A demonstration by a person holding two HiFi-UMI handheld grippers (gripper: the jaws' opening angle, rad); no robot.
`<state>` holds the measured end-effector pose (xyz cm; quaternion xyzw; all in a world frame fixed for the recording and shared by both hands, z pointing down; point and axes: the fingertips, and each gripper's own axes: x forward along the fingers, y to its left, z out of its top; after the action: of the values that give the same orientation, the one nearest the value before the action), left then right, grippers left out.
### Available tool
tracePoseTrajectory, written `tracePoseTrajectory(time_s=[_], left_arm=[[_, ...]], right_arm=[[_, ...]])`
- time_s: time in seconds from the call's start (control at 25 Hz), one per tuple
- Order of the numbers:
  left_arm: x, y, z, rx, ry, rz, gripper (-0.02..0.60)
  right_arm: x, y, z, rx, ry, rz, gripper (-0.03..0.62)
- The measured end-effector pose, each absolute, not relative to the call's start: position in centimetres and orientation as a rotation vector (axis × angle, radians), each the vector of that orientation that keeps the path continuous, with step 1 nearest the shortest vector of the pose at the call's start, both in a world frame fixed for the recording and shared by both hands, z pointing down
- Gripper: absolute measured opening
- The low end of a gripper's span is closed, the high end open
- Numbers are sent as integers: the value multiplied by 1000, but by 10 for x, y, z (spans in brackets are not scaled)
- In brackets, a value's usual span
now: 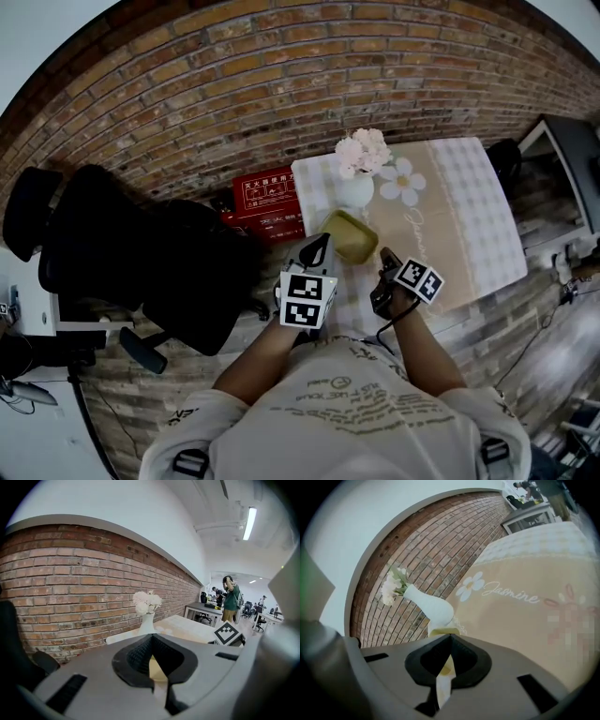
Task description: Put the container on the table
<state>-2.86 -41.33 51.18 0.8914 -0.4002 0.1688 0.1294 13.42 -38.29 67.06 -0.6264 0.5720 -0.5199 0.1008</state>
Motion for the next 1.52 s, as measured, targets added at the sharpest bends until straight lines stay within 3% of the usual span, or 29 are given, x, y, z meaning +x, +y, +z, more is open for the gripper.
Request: tracePoseTrajectory(time_s=[0.44,0.96,1.52], left_arm=[[11,-406,504,2686,-1015,485,5],[34,-400,500,2747,-898,472,5],[45,-403,492,2783,-858,424,5]], right_arm=[[154,-380,582,-2112,1912,-1102,2],[147,-363,463,-2514,2086,-177,2],[154,-358,456,-2527,2015,-192,2]])
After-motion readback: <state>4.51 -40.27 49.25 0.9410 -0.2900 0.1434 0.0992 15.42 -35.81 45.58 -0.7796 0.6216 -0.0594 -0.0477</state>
